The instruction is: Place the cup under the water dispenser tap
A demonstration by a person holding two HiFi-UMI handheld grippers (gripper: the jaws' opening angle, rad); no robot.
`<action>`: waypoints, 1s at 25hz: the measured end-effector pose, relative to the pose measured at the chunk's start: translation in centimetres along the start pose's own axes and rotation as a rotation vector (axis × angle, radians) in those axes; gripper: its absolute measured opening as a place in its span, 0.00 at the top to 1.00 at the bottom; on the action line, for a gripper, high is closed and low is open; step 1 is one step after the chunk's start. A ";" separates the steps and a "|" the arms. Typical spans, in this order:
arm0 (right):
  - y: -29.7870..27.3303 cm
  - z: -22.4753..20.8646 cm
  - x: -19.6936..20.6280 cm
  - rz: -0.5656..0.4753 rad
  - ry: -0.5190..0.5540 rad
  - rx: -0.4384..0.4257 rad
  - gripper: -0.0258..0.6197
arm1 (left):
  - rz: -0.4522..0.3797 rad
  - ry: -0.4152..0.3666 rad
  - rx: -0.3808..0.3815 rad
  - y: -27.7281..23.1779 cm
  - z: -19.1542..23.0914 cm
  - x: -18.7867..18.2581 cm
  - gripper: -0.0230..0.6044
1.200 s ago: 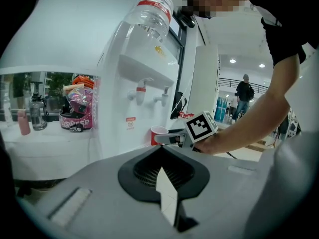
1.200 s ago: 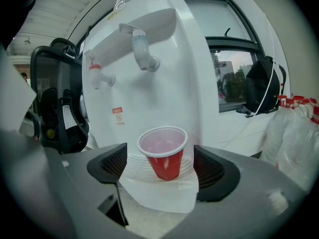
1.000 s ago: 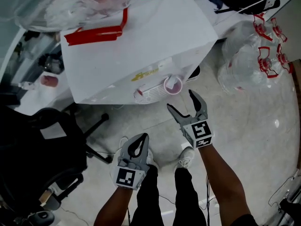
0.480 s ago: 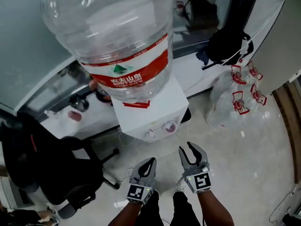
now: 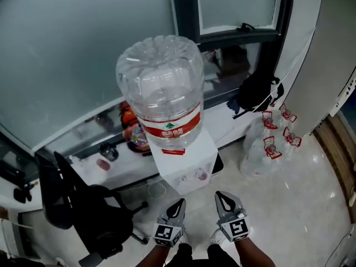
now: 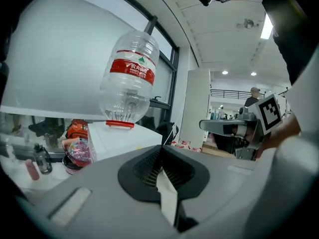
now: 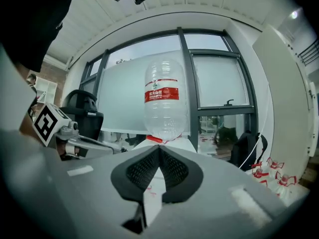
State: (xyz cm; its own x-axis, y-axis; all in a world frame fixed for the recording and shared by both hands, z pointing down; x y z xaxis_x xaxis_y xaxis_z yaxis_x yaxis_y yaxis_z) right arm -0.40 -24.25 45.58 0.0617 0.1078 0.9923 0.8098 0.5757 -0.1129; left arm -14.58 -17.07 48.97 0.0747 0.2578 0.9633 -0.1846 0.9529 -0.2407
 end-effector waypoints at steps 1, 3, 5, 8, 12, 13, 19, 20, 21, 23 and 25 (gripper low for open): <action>0.3 0.1 -0.4 0.002 0.008 0.003 0.96 | 0.001 -0.011 0.005 0.2 0.0 -0.6 0.94; 0.7 0.3 -1.2 0.009 0.044 0.003 0.96 | 0.006 -0.032 0.013 0.6 0.0 -1.7 0.94; 1.1 0.2 -1.4 0.008 0.055 0.011 0.96 | -0.008 -0.047 0.021 0.7 -0.2 -2.5 0.94; 1.6 0.0 -1.7 0.006 0.066 0.031 0.96 | -0.032 -0.057 0.039 0.8 -0.6 -3.4 0.94; 1.7 0.0 -2.9 -0.005 0.090 0.038 0.96 | -0.057 -0.073 0.058 0.8 -1.1 -4.4 0.94; 1.7 0.0 -3.1 -0.008 0.090 0.039 0.96 | -0.062 -0.075 0.063 0.9 -1.3 -4.7 0.94; 2.2 -0.3 -3.6 -0.024 0.001 0.063 0.96 | -0.078 -0.089 0.091 1.2 -2.0 -4.7 0.94; 2.3 -0.3 -3.5 -0.022 0.002 0.066 0.96 | -0.076 -0.089 0.092 1.3 -2.0 -4.7 0.94; 2.4 -0.2 -3.4 -0.021 0.004 0.069 0.96 | -0.073 -0.087 0.093 1.4 -2.0 -4.7 0.94; 2.6 -0.1 -3.4 -0.024 0.006 0.077 0.96 | -0.062 -0.079 0.091 1.6 -2.0 -4.5 0.94; 2.6 0.1 -3.3 -0.028 -0.007 0.080 0.96 | -0.061 -0.085 0.089 1.7 -1.7 -4.3 0.94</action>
State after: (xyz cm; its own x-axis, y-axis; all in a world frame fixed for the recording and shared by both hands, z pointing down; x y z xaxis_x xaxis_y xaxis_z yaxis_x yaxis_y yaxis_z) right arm 1.46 -23.06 42.00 0.0355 0.0963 0.9947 0.7620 0.6414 -0.0893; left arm -13.56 -16.26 44.24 0.0057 0.1813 0.9834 -0.2689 0.9475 -0.1731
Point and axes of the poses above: the fingertips, and each gripper's own axes: y backward along the fingers, z to its left, x out of its underside, the point moved 3 cm from there along y, backward along the fingers, and after that the axes turned 2 degrees about -y, right-handed, at the moved point
